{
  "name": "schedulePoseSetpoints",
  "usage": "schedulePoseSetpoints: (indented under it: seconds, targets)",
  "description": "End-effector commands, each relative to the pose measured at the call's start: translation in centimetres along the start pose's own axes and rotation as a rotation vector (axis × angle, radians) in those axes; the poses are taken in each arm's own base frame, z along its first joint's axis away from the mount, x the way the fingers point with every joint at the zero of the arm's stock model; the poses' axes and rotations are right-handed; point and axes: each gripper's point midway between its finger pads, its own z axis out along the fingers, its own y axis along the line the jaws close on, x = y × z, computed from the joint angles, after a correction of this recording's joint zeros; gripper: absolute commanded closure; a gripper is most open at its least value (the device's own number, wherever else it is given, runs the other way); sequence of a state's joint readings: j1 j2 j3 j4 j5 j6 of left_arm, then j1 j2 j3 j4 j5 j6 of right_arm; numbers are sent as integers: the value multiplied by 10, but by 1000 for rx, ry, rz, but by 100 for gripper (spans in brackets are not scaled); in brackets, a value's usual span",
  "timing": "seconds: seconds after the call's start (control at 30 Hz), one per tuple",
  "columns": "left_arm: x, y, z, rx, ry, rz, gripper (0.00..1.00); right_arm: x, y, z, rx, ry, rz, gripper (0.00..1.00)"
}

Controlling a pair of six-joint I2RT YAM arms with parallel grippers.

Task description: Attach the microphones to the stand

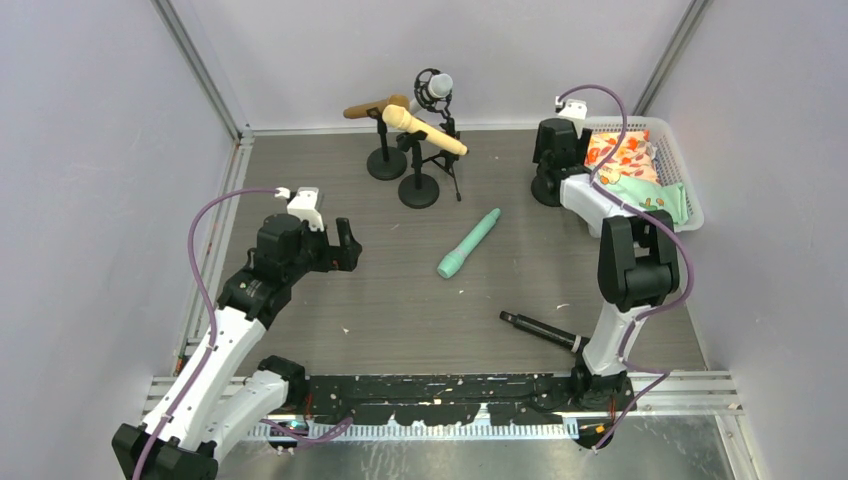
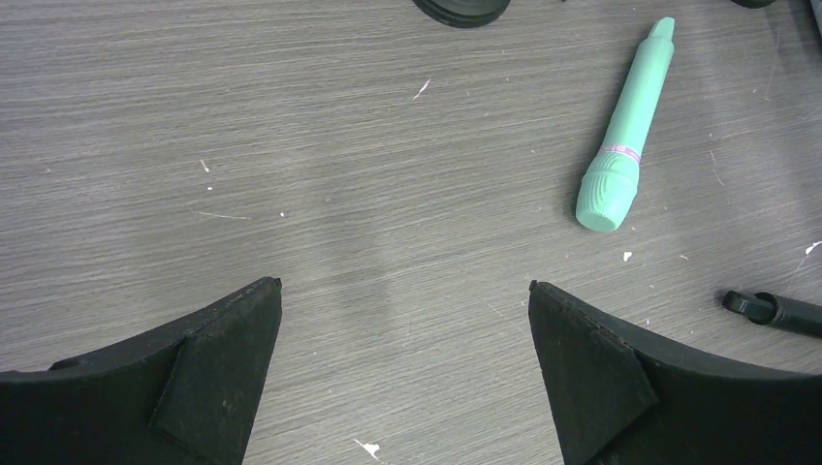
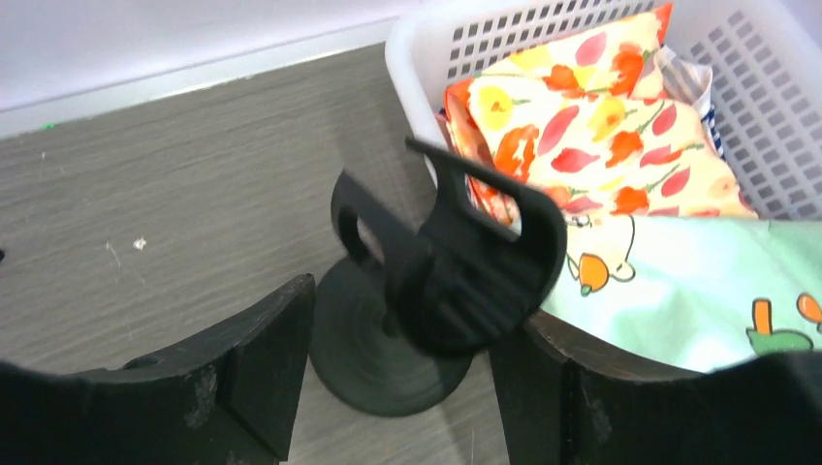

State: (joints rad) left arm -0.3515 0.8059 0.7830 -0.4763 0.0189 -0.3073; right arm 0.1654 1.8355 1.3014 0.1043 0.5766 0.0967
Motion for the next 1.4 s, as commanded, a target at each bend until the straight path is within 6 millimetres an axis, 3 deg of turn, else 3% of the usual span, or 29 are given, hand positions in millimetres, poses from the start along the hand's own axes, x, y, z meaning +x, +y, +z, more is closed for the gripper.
schedulePoseSetpoints:
  seconds: [0.0, 0.13, 0.37, 0.53, 0.7, 0.9, 1.03, 1.2, 1.37]
  targets:
    - [-16, -4, -2, 11, -48, 10, 0, -37, 2, 17, -26, -98, 21, 34]
    - [-16, -4, -2, 12, -51, 10, 0, -35, 2, 29, -22, -95, 11, 42]
    - [-16, -4, -3, 12, -50, 10, 0, -31, 5, 37, -29, -100, -5, 65]
    - [-17, -4, -2, 11, -53, 12, 0, -47, -3, 21, -35, -154, 25, 81]
    - [-17, -5, -2, 13, -51, 13, 0, -75, -14, -8, -53, -223, 59, 96]
    - [-18, -4, -2, 12, -52, 16, 0, -105, -16, -58, -94, -308, 77, 99]
    - [-17, -2, -3, 2, -46, 17, 0, -129, -4, -111, -169, -378, 64, 99]
    - [-19, 5, -6, -43, -59, 11, 0, -137, 43, -191, -365, -428, 45, 99]
    - [-22, 6, -10, -44, -83, 10, 0, -120, 103, -274, -582, -461, 9, 99]
